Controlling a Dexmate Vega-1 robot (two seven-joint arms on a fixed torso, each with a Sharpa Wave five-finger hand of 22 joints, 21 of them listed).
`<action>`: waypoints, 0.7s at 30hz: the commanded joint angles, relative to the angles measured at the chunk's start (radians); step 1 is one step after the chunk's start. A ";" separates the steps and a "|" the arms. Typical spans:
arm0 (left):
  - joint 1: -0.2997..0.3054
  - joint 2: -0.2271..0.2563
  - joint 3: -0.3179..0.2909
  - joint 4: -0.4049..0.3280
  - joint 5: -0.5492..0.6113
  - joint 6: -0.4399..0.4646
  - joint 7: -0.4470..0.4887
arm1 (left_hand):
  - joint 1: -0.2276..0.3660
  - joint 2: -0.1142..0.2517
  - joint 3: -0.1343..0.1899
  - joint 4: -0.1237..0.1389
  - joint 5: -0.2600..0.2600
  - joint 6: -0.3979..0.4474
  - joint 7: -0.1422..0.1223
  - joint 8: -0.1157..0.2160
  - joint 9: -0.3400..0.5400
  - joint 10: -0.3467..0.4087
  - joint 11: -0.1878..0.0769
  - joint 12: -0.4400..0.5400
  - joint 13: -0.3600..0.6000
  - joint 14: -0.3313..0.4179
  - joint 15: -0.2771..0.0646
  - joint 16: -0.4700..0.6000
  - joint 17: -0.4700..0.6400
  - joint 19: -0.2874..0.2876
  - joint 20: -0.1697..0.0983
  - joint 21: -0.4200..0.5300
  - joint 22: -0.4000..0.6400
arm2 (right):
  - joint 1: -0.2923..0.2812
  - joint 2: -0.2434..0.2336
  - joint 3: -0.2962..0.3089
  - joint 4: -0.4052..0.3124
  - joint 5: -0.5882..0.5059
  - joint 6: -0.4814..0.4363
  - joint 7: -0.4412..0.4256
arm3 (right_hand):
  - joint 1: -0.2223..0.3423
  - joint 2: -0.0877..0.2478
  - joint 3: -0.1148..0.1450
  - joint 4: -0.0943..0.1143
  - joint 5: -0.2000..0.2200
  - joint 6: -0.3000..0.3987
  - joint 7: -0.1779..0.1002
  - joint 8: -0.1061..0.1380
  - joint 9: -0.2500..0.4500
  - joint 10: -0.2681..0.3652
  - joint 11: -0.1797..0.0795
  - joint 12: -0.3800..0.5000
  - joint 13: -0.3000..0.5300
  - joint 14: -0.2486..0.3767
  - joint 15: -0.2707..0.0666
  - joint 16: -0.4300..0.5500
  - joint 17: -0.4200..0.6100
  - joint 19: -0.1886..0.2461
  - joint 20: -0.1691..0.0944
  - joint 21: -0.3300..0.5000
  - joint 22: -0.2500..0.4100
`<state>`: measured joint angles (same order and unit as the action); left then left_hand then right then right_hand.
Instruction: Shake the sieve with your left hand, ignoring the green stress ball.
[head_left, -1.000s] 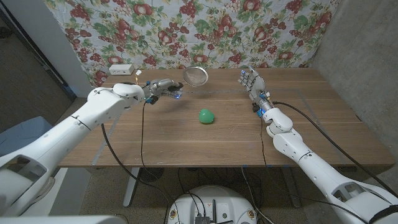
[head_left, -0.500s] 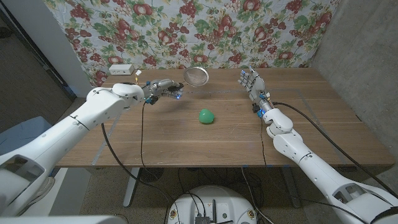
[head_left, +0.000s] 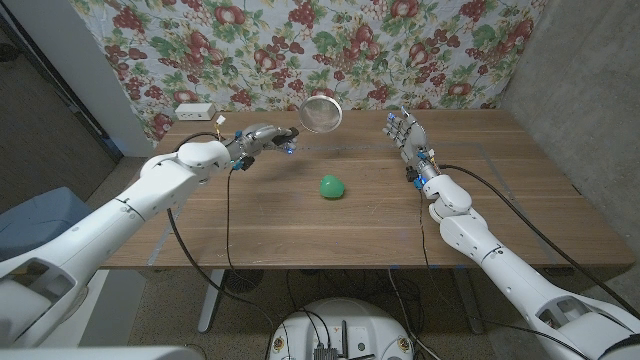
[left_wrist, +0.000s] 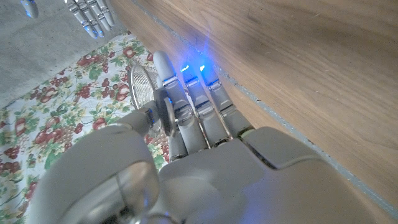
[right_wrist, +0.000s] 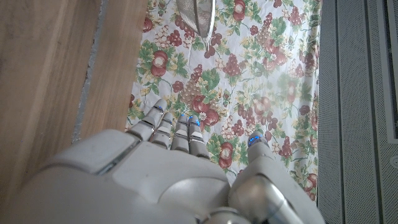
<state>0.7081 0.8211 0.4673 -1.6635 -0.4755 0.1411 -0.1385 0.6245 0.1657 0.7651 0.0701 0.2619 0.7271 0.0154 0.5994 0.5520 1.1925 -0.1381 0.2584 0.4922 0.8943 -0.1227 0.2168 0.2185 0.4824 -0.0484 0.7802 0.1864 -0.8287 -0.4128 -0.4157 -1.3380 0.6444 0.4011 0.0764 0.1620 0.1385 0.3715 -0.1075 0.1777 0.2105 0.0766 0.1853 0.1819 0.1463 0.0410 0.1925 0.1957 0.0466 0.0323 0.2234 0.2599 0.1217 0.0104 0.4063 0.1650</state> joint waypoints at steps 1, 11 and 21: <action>0.009 -0.047 -0.008 0.118 0.078 -0.413 -0.083 | 0.010 0.009 0.004 0.009 0.005 0.017 -0.028 -0.005 -0.004 0.039 -0.052 0.004 0.008 -0.011 -0.105 -0.001 0.002 -0.010 -0.027 0.002 0.001 | 0.002 0.002 -0.001 0.002 -0.001 0.001 0.000 | -0.006 0.001 0.005 -0.003 -0.001 0.006 0.002 0.004 -0.001 0.005 0.002 0.006 0.002 -0.003 0.004 0.003 0.000 0.007 -0.001 -0.005 0.004; 0.005 -0.059 -0.015 0.132 0.080 -0.424 -0.097 | 0.006 0.007 0.001 0.011 0.009 0.016 -0.032 -0.006 -0.005 0.041 -0.055 0.009 0.017 -0.016 -0.106 -0.001 0.004 -0.014 -0.027 0.002 0.000 | 0.010 0.007 -0.004 0.012 -0.002 0.001 0.000 | -0.006 0.001 0.005 -0.003 -0.001 0.006 0.001 0.005 -0.001 0.005 0.003 0.006 0.002 -0.003 0.004 0.003 -0.001 0.009 -0.001 -0.009 0.004; -0.001 -0.063 -0.016 0.139 0.086 -0.410 -0.098 | 0.005 0.008 -0.001 0.012 0.012 0.018 -0.031 -0.006 -0.005 0.038 -0.054 0.011 0.025 -0.018 -0.106 0.000 0.005 -0.014 -0.026 0.003 0.000 | 0.019 0.015 -0.006 0.029 -0.001 0.002 0.003 | -0.007 0.001 0.006 -0.003 -0.001 0.007 0.001 0.005 -0.001 0.006 0.004 0.006 0.002 -0.004 0.003 0.003 -0.003 0.010 -0.001 -0.014 0.004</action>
<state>0.7150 0.7676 0.4542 -1.5410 -0.3995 -0.2473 -0.2269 0.6285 0.1617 0.7607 0.0746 0.2632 0.7199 0.0051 0.5912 0.5464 1.1891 -0.1415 0.2632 0.5128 0.8823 -0.1146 0.2168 0.2211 0.4719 -0.0483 0.7802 0.1865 -0.8190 -0.4055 -0.4188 -1.3239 0.6426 0.4021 0.0759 0.1500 0.1265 0.3715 -0.1075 0.1777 0.2105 0.0766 0.1853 0.1819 0.1463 0.0410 0.1925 0.1957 0.0466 0.0323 0.2234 0.2550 0.1232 0.0088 0.3988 0.1650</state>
